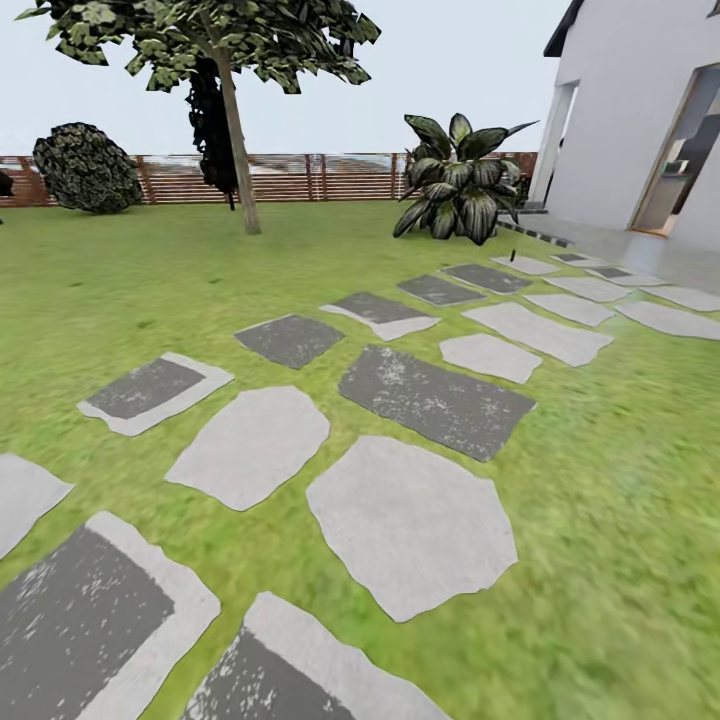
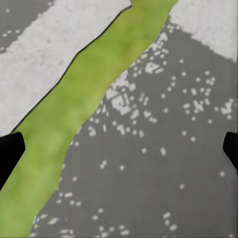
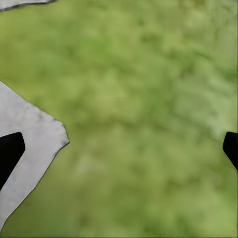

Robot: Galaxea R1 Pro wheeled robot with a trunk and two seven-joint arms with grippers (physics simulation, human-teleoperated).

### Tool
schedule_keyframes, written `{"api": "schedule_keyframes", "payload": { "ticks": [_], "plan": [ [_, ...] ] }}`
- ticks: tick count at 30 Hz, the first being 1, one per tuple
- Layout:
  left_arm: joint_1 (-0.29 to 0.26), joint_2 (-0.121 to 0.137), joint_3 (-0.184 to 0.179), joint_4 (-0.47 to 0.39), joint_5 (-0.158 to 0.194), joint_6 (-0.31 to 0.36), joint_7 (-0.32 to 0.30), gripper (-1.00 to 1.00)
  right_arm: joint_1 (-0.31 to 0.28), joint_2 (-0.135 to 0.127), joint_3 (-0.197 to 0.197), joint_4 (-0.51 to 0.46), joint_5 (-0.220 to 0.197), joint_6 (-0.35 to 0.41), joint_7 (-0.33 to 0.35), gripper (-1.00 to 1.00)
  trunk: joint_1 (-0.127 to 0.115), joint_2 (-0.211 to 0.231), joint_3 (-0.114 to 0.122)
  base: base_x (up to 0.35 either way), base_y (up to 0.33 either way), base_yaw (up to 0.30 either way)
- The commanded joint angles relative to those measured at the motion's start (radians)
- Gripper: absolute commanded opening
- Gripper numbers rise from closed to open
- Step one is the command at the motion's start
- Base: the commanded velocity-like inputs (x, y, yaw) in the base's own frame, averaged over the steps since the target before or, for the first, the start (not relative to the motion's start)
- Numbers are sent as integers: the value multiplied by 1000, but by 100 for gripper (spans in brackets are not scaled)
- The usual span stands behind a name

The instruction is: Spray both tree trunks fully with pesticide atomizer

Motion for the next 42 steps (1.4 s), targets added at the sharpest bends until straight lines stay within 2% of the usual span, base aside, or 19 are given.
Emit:
{"api": "schedule_keyframes", "payload": {
  "ticks": [1,13,34,42],
  "plan": [
    [0,0,0,0,0,0,0,100,0,0,0,0,0,0,0,100,0,0,0,339,0,0],
    [0,0,0,0,0,0,0,100,0,0,0,0,0,-1,0,100,0,0,1,339,0,-10],
    [0,0,0,0,0,0,0,100,0,0,0,0,-1,-1,-1,100,0,0,18,339,0,-188],
    [0,0,0,0,0,-1,0,100,0,0,0,0,0,0,-1,100,0,0,19,339,0,-52]
  ]
}}
